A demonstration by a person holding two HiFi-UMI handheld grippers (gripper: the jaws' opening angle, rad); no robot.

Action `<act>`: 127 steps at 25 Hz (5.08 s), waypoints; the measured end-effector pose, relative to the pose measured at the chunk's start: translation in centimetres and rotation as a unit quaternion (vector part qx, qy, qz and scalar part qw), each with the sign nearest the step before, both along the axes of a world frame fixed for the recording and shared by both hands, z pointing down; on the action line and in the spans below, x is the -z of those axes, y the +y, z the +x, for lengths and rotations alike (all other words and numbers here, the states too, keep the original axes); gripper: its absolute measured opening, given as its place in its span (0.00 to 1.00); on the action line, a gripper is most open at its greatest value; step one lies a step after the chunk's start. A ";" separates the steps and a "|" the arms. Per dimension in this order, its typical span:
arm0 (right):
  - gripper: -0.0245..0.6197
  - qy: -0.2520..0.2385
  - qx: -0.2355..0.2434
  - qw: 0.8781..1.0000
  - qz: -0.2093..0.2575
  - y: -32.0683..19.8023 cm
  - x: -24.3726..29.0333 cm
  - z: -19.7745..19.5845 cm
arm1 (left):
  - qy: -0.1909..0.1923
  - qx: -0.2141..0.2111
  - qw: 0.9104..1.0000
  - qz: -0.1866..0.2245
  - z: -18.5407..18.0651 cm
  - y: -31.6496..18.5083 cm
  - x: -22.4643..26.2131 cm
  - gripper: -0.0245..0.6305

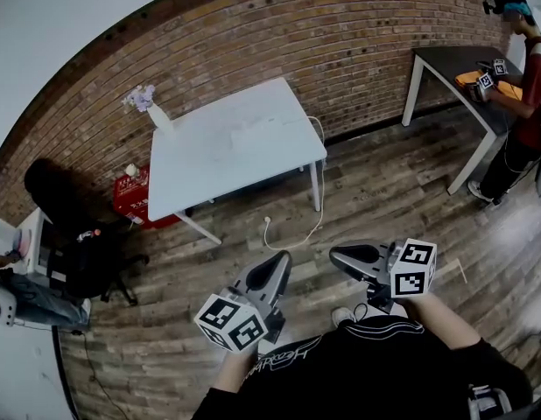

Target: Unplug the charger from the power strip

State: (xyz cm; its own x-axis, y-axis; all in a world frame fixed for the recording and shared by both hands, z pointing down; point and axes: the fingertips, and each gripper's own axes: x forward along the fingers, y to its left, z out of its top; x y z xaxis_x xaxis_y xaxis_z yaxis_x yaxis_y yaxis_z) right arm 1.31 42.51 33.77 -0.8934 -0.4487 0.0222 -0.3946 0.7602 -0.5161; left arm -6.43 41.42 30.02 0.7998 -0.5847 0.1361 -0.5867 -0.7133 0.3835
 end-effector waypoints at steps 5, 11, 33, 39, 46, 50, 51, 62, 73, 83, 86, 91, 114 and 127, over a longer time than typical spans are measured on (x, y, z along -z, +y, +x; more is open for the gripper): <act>0.03 -0.013 0.002 1.000 -0.011 -2.8 -0.8 1.8 | -0.049 -0.004 0.999 0.008 2.1 -3.1 -0.9 0.04; 0.03 -0.018 -0.002 1.000 -0.008 -6.7 -1.0 5.0 | -0.047 -0.014 0.999 -0.006 5.5 -6.8 -1.4 0.04; 0.03 -0.016 0.015 1.000 0.003 -16.6 -2.0 6.8 | -0.043 0.046 0.998 0.012 4.7 -16.9 -2.1 0.04; 0.03 -0.004 -0.002 1.000 -0.023 -23.5 -3.2 5.8 | -0.034 0.063 0.997 -0.018 2.2 -24.9 -4.2 0.04; 0.03 0.009 -0.022 0.999 -0.044 -33.1 -3.8 4.3 | -0.050 0.062 0.996 -0.033 0.0 -35.1 -5.7 0.04; 0.03 0.022 -0.026 0.998 -0.050 -38.8 -4.0 3.2 | -0.055 0.063 0.996 -0.040 -1.4 -40.6 -6.4 0.04; 0.03 0.026 -0.027 0.998 -0.051 -40.2 -4.2 3.0 | -0.057 0.064 0.995 -0.041 -1.7 -41.8 -6.7 0.04; 0.04 0.048 -0.033 0.995 -0.086 -50.0 -7.3 0.4 | -0.064 0.100 0.991 -0.054 -5.2 -51.0 -8.6 0.04; 0.04 0.119 0.012 0.987 -0.106 -56.8 -13.3 -1.1 | -0.092 0.164 0.979 -0.082 -7.0 -54.7 -11.7 0.04; 0.09 0.147 0.086 0.978 -0.119 -63.1 -17.6 -3.0 | -0.125 0.259 0.952 -0.108 -8.5 -59.2 -14.9 0.05; 0.16 0.178 0.115 0.972 -0.098 -64.5 -19.0 -3.5 | -0.131 0.288 0.942 -0.112 -8.6 -60.2 -16.0 0.05; 0.18 0.241 0.165 0.956 -0.025 -66.0 -21.4 -3.9 | -0.153 0.315 0.930 -0.112 -8.3 -61.6 -18.0 0.17; 0.18 0.305 0.236 0.916 0.115 -66.0 -25.4 -5.3 | -0.176 0.347 0.915 -0.111 -7.8 -67.5 -24.8 0.38; 0.15 0.306 0.237 0.914 0.120 -65.9 -25.4 -5.3 | -0.224 0.364 0.901 -0.080 -7.9 -68.2 -25.5 0.25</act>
